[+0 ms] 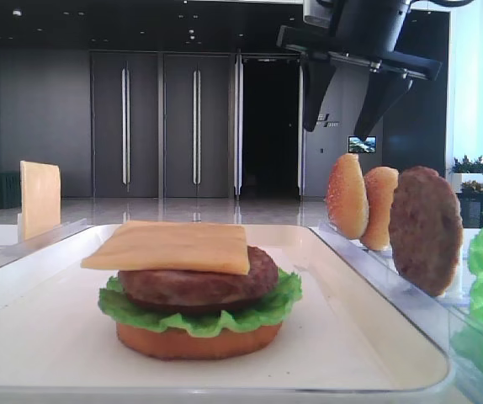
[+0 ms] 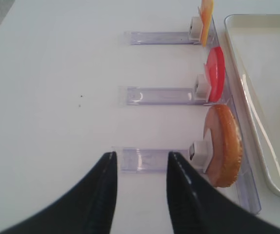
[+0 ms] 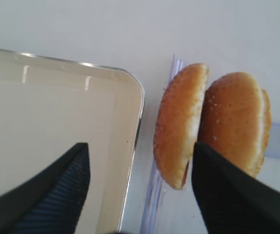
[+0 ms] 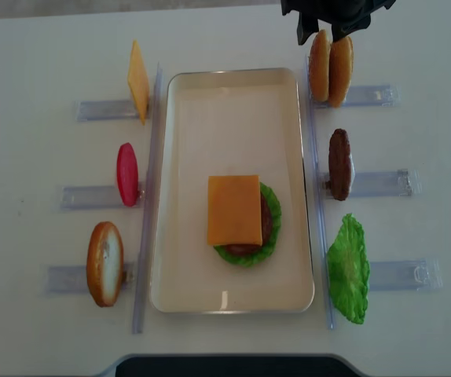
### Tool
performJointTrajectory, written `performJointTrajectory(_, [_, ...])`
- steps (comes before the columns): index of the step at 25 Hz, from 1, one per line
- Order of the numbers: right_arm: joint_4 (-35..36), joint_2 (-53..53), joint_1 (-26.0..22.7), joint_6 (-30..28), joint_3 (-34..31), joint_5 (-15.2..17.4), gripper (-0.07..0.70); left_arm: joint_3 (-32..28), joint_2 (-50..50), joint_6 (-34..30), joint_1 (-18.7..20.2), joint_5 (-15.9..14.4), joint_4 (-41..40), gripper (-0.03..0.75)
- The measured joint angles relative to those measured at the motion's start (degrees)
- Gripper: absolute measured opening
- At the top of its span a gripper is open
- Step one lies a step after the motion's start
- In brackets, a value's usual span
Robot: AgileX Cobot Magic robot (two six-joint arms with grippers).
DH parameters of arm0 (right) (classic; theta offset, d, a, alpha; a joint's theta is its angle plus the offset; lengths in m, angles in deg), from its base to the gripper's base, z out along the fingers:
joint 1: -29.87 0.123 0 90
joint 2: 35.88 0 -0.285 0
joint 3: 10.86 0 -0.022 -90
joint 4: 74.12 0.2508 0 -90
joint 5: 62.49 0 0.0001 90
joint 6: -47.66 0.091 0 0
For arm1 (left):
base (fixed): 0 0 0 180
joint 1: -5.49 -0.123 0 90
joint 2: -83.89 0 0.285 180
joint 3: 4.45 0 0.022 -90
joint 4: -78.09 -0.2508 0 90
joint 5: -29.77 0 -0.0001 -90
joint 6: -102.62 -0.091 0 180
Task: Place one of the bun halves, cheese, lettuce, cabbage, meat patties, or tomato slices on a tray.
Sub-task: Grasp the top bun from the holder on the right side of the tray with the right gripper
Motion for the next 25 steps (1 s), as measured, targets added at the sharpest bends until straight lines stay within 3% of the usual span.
performJointTrajectory(25, [-2.5, -1.6, -0.1, -3.7, 0.0, -0.7, 0.466, 0.0, 0.0, 0.0, 0.0, 0.0, 0.0, 0.265])
